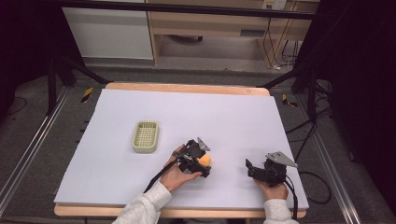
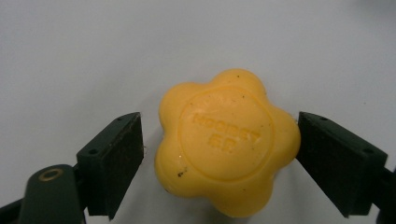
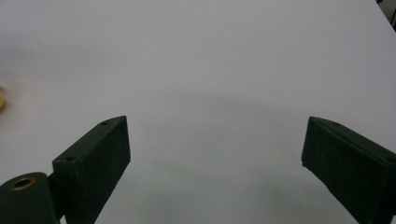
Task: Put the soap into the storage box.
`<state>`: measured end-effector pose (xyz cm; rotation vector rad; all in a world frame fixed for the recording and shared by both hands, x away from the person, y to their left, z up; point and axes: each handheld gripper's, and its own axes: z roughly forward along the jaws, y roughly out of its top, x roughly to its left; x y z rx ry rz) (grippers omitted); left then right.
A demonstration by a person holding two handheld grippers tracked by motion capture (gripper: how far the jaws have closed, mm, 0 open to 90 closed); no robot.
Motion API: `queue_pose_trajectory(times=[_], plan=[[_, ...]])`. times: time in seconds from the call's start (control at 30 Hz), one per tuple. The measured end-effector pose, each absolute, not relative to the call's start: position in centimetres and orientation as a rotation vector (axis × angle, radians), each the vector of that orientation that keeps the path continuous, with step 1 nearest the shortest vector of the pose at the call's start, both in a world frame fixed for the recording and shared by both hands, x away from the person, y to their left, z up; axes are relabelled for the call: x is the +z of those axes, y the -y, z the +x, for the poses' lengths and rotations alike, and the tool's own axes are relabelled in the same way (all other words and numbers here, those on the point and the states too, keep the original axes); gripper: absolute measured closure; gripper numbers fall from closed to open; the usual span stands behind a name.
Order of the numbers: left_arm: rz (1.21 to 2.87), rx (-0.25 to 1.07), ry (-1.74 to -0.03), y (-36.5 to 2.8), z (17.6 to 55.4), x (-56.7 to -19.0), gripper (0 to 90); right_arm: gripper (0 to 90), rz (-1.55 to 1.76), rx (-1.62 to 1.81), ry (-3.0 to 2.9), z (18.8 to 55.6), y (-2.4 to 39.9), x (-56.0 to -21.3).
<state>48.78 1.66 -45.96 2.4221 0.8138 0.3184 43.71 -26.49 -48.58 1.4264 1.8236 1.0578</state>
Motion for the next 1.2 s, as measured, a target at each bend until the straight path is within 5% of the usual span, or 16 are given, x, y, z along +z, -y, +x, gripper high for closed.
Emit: queue_pose_trajectory(times=[0.57, 1.2], plan=[[2.435, 0.285, -0.816, -1.29, 49.1, -46.72, 25.4, 8.4, 1.432, 1.061, -1.823, 43.69, 26.49, -48.56], [2.43, 0.292, -0.842, -1.22, 48.95, -46.72, 26.4, 8.4, 1.438, 1.064, -1.826, 43.69, 26.51, -48.54]])
